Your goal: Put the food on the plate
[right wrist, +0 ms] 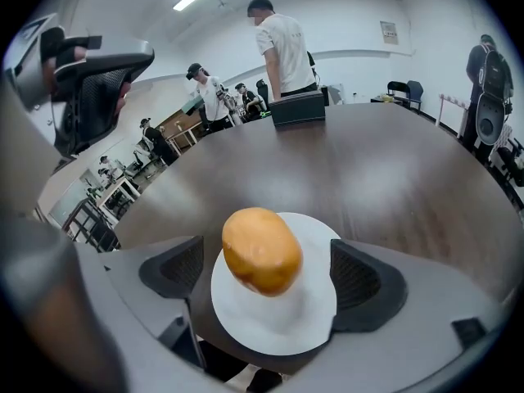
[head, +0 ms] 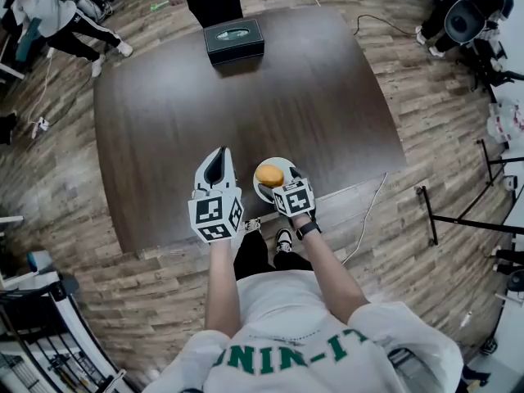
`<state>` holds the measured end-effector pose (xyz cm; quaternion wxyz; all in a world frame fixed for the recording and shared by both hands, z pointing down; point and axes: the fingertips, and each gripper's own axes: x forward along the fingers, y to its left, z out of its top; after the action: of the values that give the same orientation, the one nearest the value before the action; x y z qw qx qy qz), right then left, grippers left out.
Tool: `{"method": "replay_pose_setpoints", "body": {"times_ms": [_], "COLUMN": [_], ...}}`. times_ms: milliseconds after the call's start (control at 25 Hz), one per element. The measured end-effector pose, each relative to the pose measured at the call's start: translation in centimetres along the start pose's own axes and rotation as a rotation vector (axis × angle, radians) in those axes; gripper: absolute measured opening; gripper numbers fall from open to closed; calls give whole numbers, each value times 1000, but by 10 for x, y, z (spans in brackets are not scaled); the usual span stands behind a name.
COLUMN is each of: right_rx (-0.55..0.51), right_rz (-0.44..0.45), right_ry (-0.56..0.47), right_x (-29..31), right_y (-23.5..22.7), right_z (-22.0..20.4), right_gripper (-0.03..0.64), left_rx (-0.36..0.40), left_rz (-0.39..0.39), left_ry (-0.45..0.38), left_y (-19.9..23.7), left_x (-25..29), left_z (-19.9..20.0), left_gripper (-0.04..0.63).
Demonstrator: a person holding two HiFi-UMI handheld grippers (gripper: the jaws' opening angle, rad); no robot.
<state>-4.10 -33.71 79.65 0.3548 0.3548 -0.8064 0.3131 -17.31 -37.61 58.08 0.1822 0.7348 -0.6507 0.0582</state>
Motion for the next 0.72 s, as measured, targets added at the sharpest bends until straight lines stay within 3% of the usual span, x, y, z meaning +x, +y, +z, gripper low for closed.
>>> {"method": "replay_pose_setpoints", "body": {"times_ms": [240, 400, 720], "right_rx": [-3, -20, -34], "right_rz": [-9, -13, -39], "right_ry": [-71, -151, -352], "right_x": [-20, -43, -111], "right_y": [0, 3, 0], "right_z": [22, 48, 110], "right_gripper": [480, 466, 365], "left_rx": [14, 34, 72], "left_rz": [-12, 24, 38], "left_ry": [-13, -39, -110], "left_y": [-5, 0, -9], "left_x": [-4, -11, -30], "left_z": [10, 22, 59], "left_gripper": [8, 8, 8]}}
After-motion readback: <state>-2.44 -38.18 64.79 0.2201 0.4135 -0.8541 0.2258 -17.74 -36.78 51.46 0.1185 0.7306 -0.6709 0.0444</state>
